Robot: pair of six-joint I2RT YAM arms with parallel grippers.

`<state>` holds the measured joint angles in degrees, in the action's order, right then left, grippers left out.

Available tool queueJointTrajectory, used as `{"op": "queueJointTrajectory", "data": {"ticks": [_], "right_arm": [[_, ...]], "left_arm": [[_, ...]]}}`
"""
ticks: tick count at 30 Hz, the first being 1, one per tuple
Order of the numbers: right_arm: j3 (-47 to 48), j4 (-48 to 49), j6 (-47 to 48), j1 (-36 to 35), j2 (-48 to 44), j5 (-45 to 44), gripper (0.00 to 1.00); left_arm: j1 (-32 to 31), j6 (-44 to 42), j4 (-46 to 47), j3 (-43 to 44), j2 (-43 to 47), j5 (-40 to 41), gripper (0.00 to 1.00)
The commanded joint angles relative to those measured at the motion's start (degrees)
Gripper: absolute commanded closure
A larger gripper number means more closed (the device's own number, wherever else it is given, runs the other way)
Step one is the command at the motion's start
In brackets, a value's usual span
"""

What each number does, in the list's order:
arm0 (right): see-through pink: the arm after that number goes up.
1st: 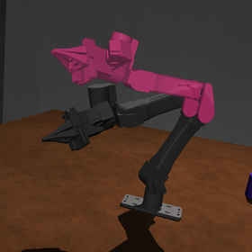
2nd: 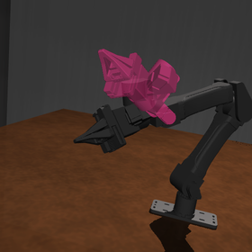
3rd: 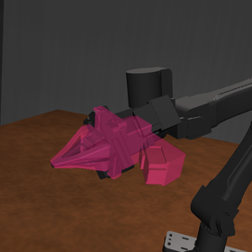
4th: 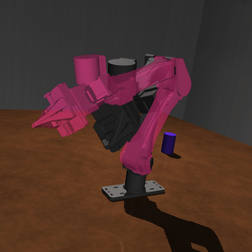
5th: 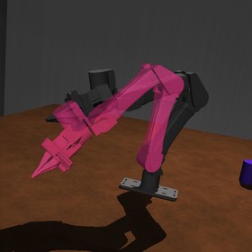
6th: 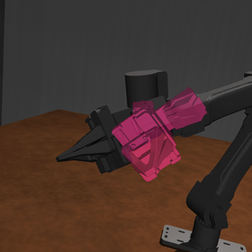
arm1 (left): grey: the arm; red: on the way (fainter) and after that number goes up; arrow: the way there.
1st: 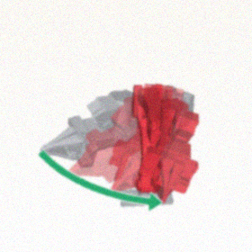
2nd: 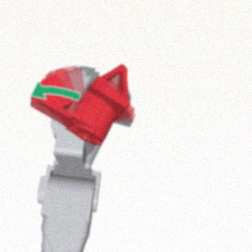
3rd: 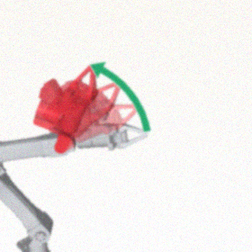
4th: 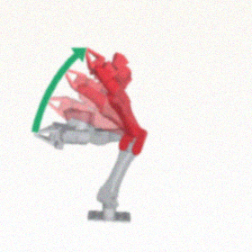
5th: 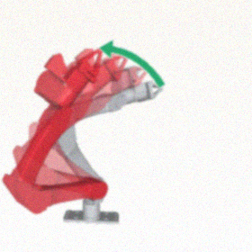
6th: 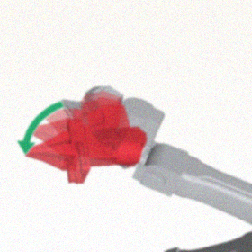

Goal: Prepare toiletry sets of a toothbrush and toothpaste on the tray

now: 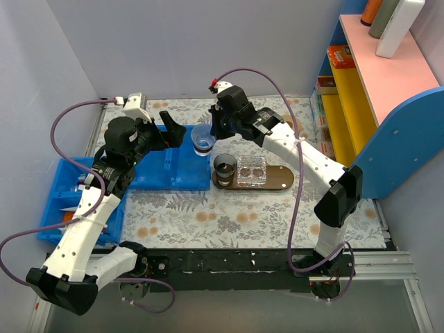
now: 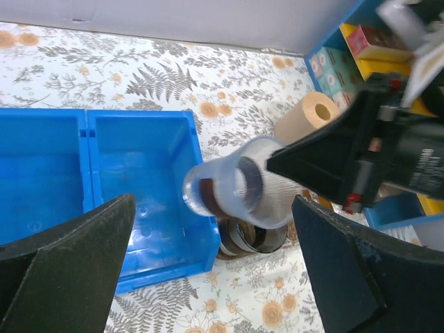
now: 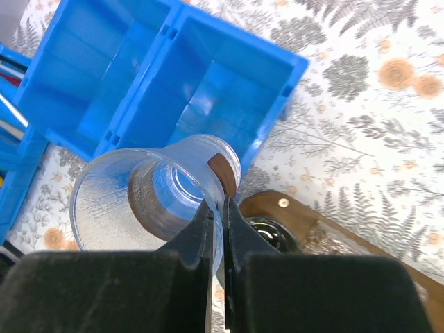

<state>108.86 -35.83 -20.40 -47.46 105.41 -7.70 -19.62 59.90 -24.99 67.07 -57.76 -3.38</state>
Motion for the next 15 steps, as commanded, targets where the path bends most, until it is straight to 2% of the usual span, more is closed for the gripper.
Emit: {"op": "queueJointTrajectory", "data": {"ticks": [1,5,6,9,12,15], "right_arm": [[2.68,4.64,3.17,3.24,-11.7,-0.73,0.99],[-3.11,4.02,5.55,9.21,-19.61,-0.73,0.99],[-5.56,3.15,6.16,12.97,-22.41,-0.21,0.99],[-10.05,0.95,7.48,20.97,-26.81,0.85,0.99],[-14.27,-1.78,9.59,26.43,-29.98,1.11,0.99],[-18.32,-2.49,10.65,30.31,-32.62,1.99,0.99]], "left_arm": [[0.02,1.71,3.28,-2.2,2.12,6.09,0.02],[0.02,1.01,8.02,-5.71,3.0,7.59,0.02],[-0.07,0.66,10.12,-6.16,2.91,7.6,0.02],[-0.07,-1.09,12.77,-7.04,1.25,8.04,0.02],[0.02,-2.5,14.61,-8.35,-1.13,9.26,0.02],[0.02,-2.77,18.91,-13.25,-1.13,10.76,0.02]]}}
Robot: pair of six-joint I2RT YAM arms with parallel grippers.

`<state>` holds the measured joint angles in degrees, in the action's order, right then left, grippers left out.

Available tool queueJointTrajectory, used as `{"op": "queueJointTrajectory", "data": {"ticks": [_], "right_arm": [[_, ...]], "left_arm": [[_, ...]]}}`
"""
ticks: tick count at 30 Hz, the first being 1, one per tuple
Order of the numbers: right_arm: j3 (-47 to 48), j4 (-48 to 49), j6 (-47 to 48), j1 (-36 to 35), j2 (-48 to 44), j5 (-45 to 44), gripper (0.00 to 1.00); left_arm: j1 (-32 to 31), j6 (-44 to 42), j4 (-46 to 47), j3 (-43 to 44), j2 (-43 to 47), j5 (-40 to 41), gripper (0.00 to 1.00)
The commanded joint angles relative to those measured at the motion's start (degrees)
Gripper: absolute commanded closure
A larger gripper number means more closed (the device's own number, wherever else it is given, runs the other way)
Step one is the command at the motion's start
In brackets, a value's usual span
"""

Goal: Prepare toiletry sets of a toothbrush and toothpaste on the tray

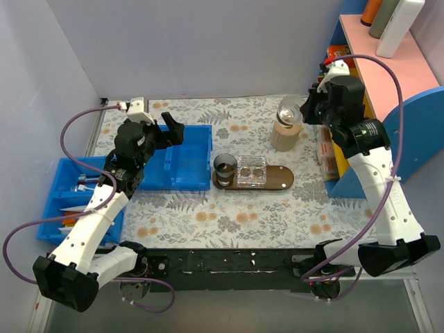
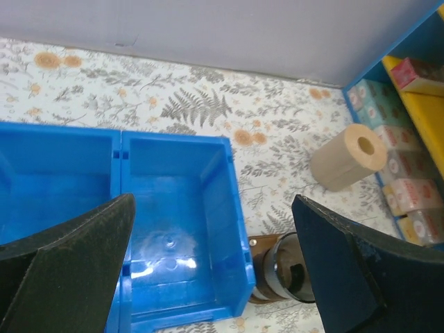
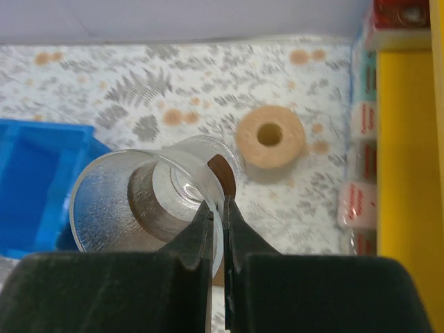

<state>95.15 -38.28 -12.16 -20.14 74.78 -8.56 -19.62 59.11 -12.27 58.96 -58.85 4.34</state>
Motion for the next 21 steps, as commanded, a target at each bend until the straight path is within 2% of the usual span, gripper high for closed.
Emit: {"op": "queueJointTrajectory", "data": {"ticks": [1,11,21], "right_arm": [[-7.67,-0.12,2.41,3.79,-2.45,3.02,0.99],[-26.22,6.28,0.3,6.17,-9.04,7.06,0.99],[-32.57,11.12,-2.95,6.17,-9.13,10.67,0.99]], "left_arm": [[0.02,-1.9,6.64,-5.95,-0.04,3.04,0.02],[0.1,-3.12,8.23,-9.74,0.93,2.87,0.02],[0.1,-3.04,8.93,-10.36,1.46,1.81,0.02]]}}
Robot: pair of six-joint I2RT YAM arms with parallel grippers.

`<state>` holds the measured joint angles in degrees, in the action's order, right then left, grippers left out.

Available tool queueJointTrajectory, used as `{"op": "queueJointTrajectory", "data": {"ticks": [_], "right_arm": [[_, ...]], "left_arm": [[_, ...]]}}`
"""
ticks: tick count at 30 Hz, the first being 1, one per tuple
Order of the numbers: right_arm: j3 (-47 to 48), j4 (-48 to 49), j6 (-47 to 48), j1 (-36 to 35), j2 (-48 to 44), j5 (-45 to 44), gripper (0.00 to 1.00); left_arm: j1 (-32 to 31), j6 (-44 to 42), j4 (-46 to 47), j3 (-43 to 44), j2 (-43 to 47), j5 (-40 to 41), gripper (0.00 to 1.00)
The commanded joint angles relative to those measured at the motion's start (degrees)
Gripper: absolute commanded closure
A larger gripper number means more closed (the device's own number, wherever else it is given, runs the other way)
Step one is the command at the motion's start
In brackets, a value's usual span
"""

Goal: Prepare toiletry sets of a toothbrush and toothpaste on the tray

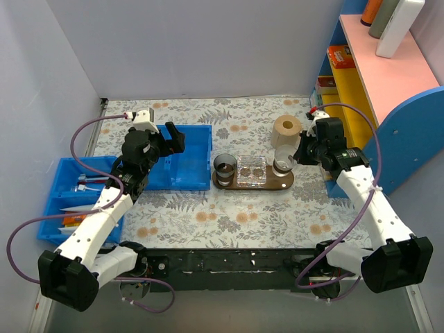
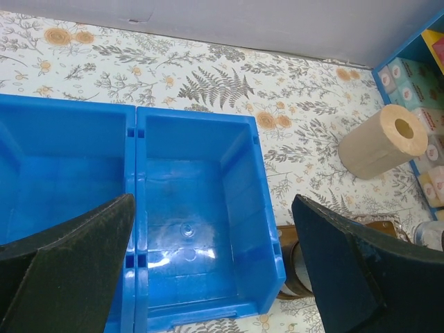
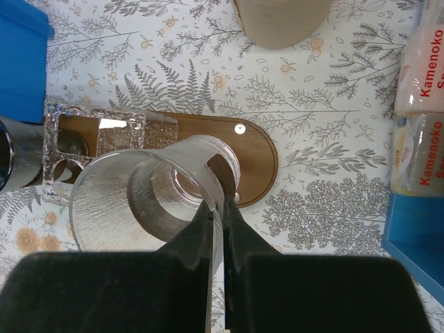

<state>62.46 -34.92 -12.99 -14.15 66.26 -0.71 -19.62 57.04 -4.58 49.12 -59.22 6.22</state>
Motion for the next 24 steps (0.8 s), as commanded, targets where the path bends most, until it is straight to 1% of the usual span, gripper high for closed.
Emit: {"op": "queueJointTrajectory", "data": {"ticks": [1,24], "right_arm": [[-0.14,8.45,-2.21,0.09,-0.61,2.99,0.99],[-3.66,9.96,-3.71,-0.88,5.19,2.91,0.99]], "left_arm": [[0.1,-0.96,1.33,-0.61,1.92,-0.07,0.02],[0.02,-0.96,1.94,-1.14,3.24,-0.24,0.02]]}}
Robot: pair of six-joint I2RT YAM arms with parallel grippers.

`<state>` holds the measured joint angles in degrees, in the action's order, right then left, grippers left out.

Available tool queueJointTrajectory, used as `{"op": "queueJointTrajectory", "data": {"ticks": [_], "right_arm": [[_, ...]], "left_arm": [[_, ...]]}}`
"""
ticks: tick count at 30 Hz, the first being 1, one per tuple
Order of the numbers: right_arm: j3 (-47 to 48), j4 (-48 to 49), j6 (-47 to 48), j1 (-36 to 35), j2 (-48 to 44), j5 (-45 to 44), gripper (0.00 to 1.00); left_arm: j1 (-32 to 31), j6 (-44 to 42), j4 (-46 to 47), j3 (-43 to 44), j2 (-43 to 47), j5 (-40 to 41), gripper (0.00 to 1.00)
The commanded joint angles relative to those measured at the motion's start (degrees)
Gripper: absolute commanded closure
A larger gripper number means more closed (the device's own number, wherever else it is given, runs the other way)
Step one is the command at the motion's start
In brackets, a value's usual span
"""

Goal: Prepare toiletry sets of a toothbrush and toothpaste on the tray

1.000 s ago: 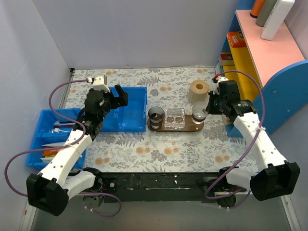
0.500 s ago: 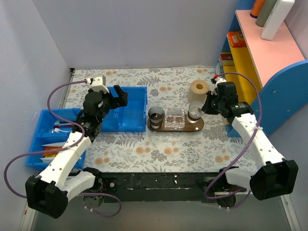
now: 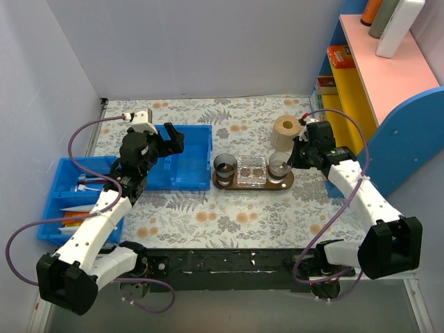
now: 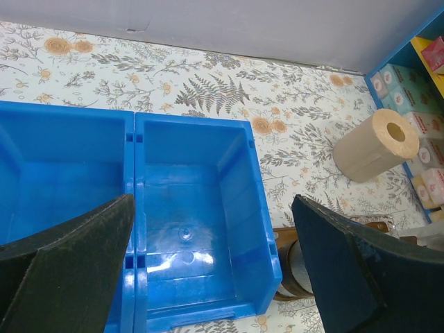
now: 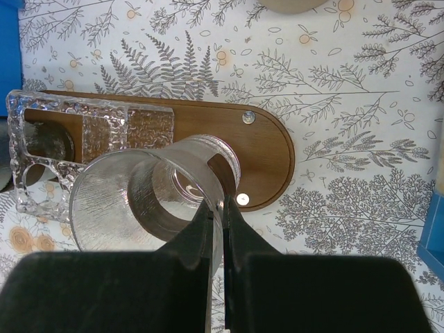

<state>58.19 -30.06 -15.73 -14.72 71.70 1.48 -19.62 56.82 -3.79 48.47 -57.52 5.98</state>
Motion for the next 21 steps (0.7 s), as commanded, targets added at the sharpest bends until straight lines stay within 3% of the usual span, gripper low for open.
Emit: {"op": "queueJointTrajectory", "data": {"ticks": [1,21], "right_arm": [[0.52,5.45,-0.8,-0.4,-0.07,0.63,0.99],[2.54,4.93,1.31,-0.66,5.02,0.99,0.99]], "left_arm": [[0.02,-0.74,1.16,-0.39,1.53,0.0,0.02],[0.02,-1.01,1.07,-0.3,0.56,-0.88,0.02]]}}
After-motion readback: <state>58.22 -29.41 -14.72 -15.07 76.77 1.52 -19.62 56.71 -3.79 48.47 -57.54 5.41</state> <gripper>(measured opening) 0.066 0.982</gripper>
